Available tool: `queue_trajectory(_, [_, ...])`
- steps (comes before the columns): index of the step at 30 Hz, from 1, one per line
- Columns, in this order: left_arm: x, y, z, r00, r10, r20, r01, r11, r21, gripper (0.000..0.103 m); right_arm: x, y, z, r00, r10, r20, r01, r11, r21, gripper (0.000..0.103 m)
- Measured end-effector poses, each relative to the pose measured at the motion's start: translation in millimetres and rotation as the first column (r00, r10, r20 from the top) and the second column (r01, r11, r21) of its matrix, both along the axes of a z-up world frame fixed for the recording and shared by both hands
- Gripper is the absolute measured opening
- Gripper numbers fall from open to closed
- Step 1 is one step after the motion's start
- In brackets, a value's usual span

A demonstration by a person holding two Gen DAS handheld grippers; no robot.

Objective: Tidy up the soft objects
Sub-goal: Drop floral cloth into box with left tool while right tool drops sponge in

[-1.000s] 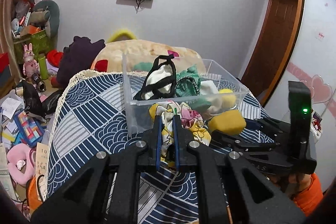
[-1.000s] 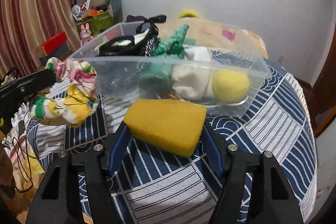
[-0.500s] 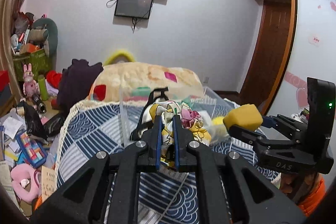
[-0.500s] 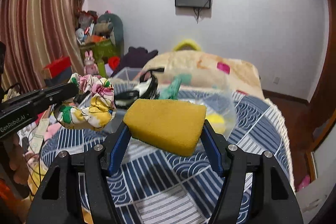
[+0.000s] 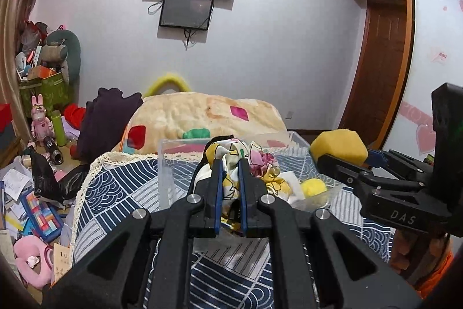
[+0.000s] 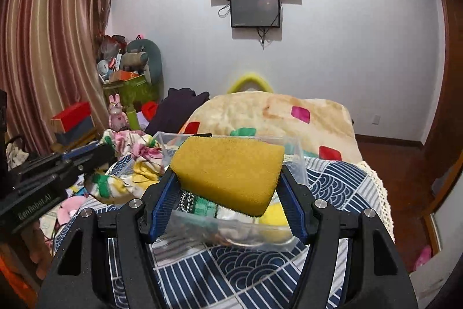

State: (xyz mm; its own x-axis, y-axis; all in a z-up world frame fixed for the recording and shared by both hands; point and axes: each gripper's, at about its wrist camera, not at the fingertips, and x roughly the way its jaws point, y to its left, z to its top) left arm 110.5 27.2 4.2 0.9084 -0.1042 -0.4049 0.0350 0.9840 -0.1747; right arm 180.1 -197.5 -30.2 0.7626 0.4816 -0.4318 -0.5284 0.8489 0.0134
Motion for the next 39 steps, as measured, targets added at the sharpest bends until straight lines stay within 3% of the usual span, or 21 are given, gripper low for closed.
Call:
queue_trajectory(12, [32, -3, -30, 0.994, 0.016, -0.104, -0.013, 0.999, 0.030, 0.009, 27, 12, -35, 0.995, 0.001, -0.103, -0.005, 0.999, -0.043, 0.063])
queue_trajectory(17, [36, -2, -42, 0.987, 0.017, -0.158, -0.017, 1.000, 0.000, 0.011, 34, 11, -43, 0.989, -0.005, -0.147, -0.002, 0.999, -0.049, 0.065])
queue_trajectory(20, [34, -2, -43, 0.987, 0.034, -0.158, -0.032, 0.999, 0.010, 0.020, 32, 13, -44, 0.990, -0.012, -0.140, 0.003, 0.998, -0.063, 0.066])
queue_trajectory(22, [32, 1, -41, 0.986, 0.040, -0.160, -0.040, 0.999, 0.004, 0.034, 30, 16, -43, 0.991, -0.010, -0.136, -0.001, 0.997, -0.082, 0.068])
queue_trajectory(25, [29, 3, -39, 0.987, 0.042, -0.153, -0.043, 0.999, 0.002, 0.047, 28, 15, -42, 0.991, -0.007, -0.136, -0.004, 0.996, -0.084, 0.078])
queue_trajectory(31, [18, 3, -29, 0.991, 0.035, -0.131, -0.035, 0.999, 0.005, 0.056, 22, 14, -37, 0.992, -0.006, -0.128, -0.006, 0.995, -0.095, 0.080])
queue_trajectory(39, [-3, -2, -6, 0.998, 0.036, -0.061, -0.035, 0.999, 0.018, 0.058, 2, 2, -16, 0.998, -0.013, -0.060, 0.009, 0.997, -0.075, 0.080])
